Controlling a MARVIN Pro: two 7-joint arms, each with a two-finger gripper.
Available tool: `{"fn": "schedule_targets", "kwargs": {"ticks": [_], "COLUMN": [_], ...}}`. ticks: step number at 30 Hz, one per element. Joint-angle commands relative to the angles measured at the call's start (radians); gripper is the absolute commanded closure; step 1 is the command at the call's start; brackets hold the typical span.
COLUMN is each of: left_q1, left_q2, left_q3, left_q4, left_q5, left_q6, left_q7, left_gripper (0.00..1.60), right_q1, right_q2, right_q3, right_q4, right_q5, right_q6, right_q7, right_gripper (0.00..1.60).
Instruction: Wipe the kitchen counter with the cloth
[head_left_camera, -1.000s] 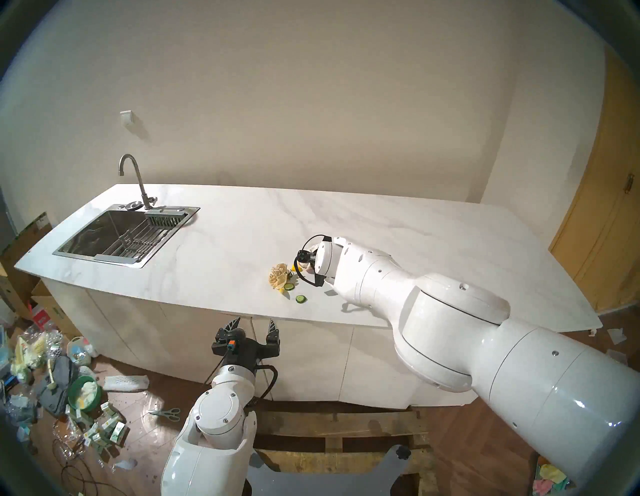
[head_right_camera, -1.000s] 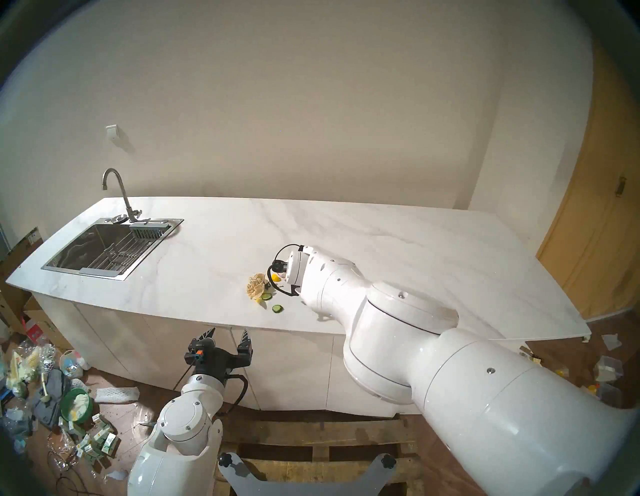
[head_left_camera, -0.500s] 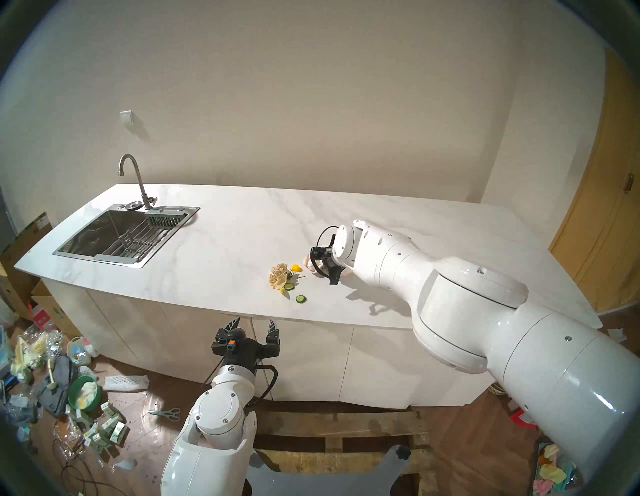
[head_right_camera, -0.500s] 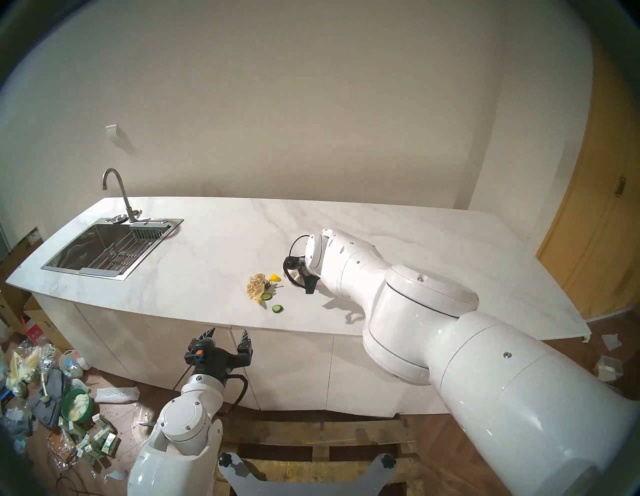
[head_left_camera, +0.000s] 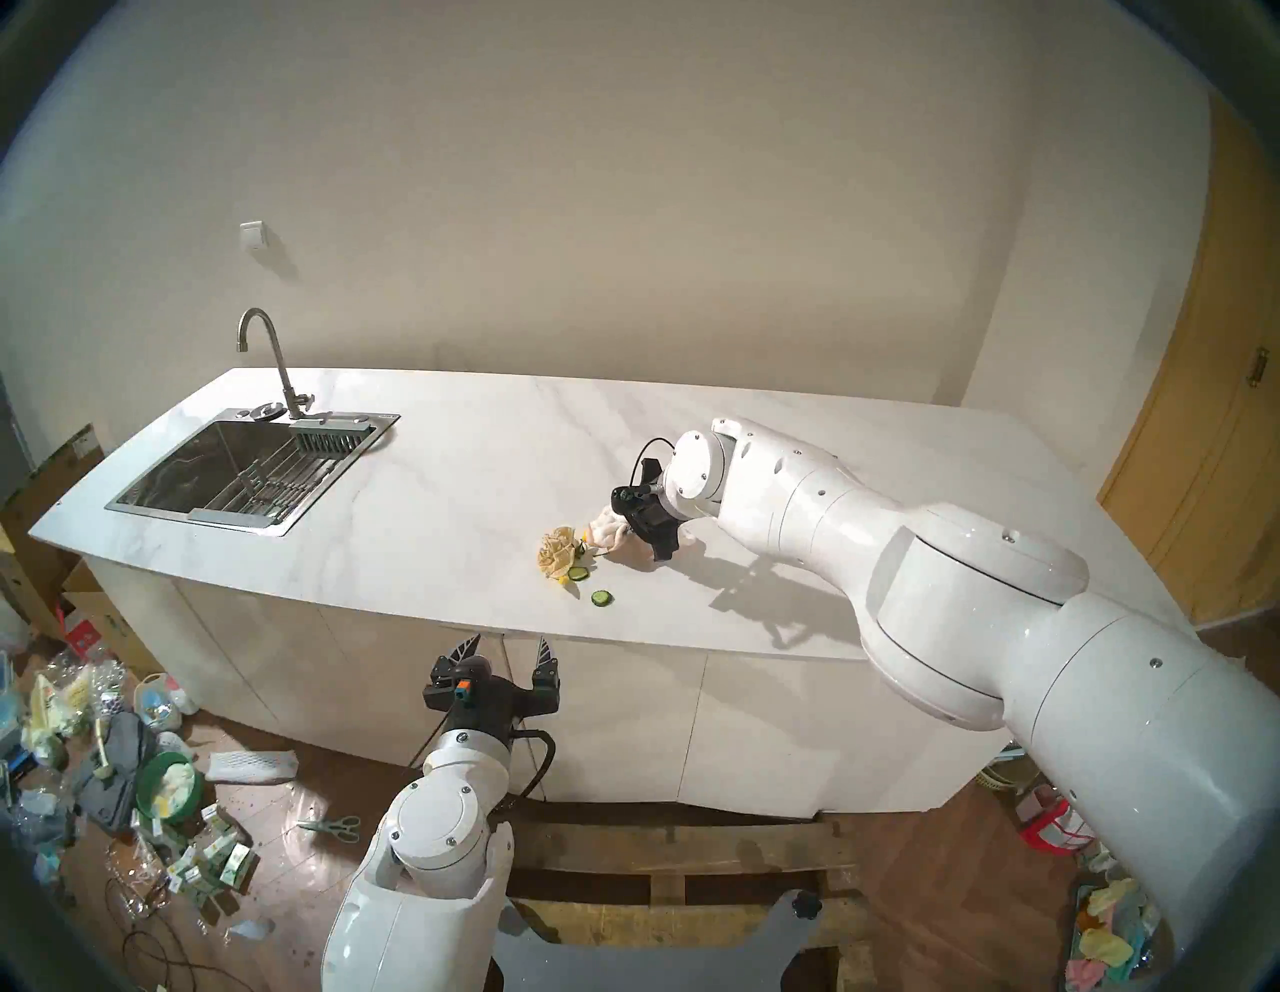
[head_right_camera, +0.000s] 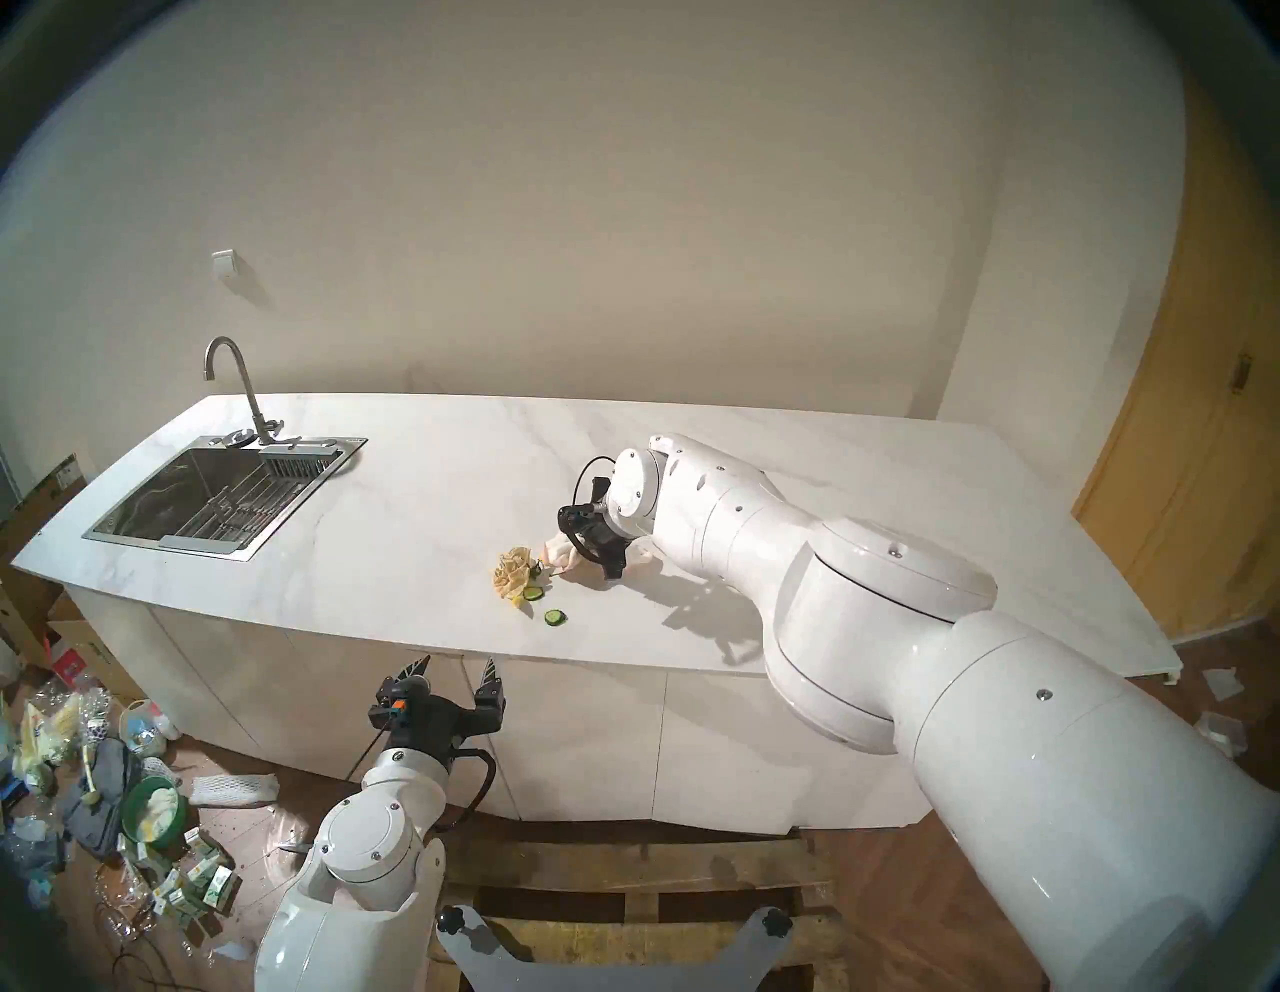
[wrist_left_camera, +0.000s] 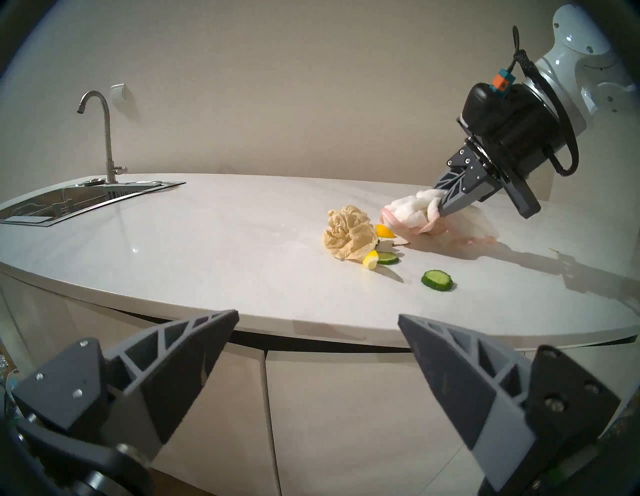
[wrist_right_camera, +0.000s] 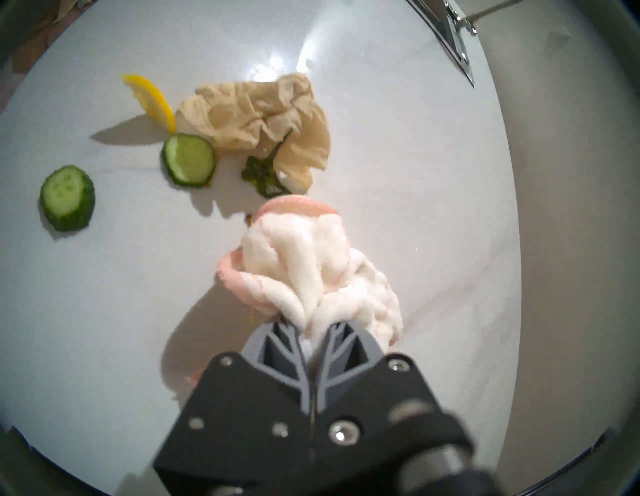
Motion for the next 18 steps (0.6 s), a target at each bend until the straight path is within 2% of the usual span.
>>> {"fn": "schedule_targets", "kwargs": {"ticks": [1,4,6,10,15,18], "left_q1": [-0.006,-0.006,-0.006,-0.006,-0.007,-0.007], "left_q2": [0.001,0.001,0.001,0.001,0.001,0.001], "left_q3": [0.002,0.002,0.002,0.002,0.002,0.002], "left_q4": [-0.028,-0.027,-0.027,-0.026,-0.025,-0.026], "left_q5": [-0.001,-0.001,-0.001,-0.001,-0.001,-0.001], "left_q6": [-0.007,-0.007,-0.007,-0.007,-0.007,-0.007], "left_q7": [-0.004,-0.004,-0.004,-0.004,-0.004,-0.004], "left_gripper": [0.0,0.0,0.0,0.0,0.0,0.0], "right_q1": [0.012,0.001,-0.005,-0.007,0.005,-0.003], "right_q2": [0.08,0.12,0.141,0.173,0.191,0.195], "right_q3": [0.002,0.005,0.01,0.05,0.105,0.158], "right_q4": [-0.115,-0.169,-0.197,-0.229,-0.26,-0.283], "right_q5": [0.009,0.015,0.013,0.015,0.021,0.034], "right_q6": [-0.036,-0.018,-0.005,0.017,0.034,0.066], "right_q7": [0.07,0.104,0.088,-0.019,-0.08,-0.143], "right_gripper": [1.6,1.6,1.6,1.6,1.6,1.6]}}
